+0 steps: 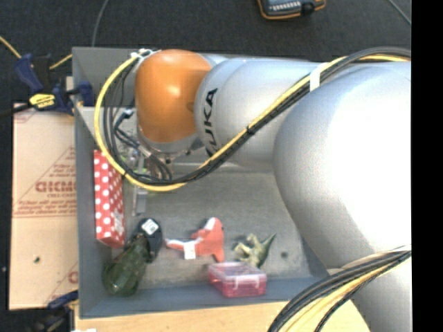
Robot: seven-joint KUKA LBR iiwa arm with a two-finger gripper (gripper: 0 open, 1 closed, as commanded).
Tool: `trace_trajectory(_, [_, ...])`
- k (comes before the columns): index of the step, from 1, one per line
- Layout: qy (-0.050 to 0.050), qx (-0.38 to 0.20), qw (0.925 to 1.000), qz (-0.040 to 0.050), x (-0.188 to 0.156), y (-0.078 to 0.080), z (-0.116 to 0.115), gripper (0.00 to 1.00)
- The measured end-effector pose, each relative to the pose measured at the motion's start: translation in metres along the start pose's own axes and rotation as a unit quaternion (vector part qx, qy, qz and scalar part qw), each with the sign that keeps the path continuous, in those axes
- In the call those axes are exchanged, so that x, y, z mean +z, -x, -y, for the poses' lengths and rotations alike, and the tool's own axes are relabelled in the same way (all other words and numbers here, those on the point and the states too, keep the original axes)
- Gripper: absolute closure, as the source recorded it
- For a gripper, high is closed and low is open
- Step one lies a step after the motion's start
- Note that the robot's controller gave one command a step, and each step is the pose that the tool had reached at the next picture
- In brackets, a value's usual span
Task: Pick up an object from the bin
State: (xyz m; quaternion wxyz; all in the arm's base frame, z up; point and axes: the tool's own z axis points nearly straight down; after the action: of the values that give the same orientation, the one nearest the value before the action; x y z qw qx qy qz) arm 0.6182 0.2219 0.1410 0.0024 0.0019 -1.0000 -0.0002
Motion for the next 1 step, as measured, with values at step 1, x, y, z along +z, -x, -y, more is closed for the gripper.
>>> trace_trajectory(1, [0.001, 0.002, 1.0, 0.0038, -0.0046, 0.0023, 0.0009, 0.0])
